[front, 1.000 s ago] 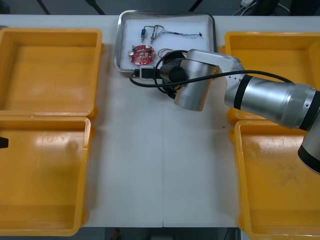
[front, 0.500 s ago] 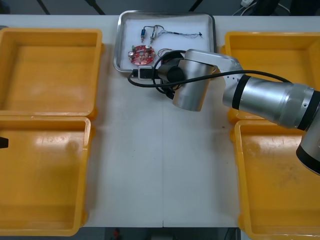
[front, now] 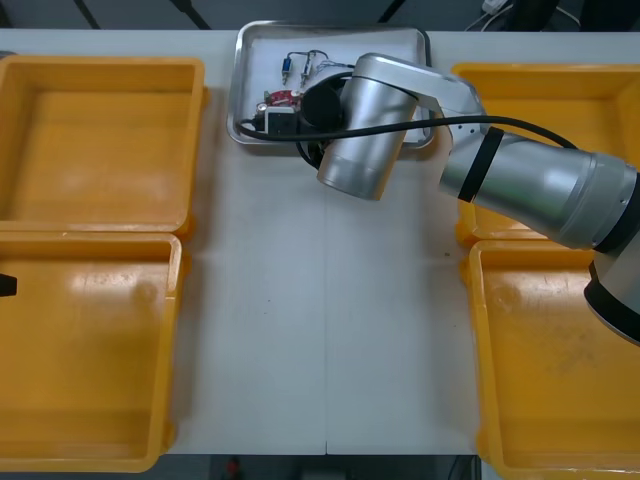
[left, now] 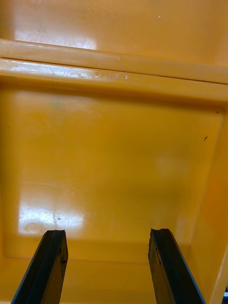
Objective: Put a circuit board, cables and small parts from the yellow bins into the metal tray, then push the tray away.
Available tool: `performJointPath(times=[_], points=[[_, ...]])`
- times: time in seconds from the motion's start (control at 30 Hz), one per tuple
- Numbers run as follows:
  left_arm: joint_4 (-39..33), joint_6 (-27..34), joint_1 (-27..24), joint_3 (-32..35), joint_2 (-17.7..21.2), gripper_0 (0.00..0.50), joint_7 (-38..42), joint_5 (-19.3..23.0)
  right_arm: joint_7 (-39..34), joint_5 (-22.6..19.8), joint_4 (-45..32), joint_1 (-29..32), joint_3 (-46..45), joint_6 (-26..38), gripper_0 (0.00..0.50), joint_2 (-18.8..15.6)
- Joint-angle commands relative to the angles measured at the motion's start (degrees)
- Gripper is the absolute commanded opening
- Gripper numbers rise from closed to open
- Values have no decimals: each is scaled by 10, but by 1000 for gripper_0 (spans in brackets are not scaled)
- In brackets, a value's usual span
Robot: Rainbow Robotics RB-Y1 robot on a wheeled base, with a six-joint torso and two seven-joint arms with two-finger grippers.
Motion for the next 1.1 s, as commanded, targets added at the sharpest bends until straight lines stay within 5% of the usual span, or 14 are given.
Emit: performJointPath(times=[0.03, 0.4, 1.1], points=[[-15, 1, 16, 10, 21, 500, -35, 1, 25, -28, -70, -14, -61, 68, 500, -19], [-15, 1, 16, 10, 21, 500, -35, 1, 11, -183, -178, 23, -226, 261, 500, -77], [-15, 1, 16, 10, 21, 500, -35, 1, -227, -302, -386, 271, -517, 417, 500, -204]])
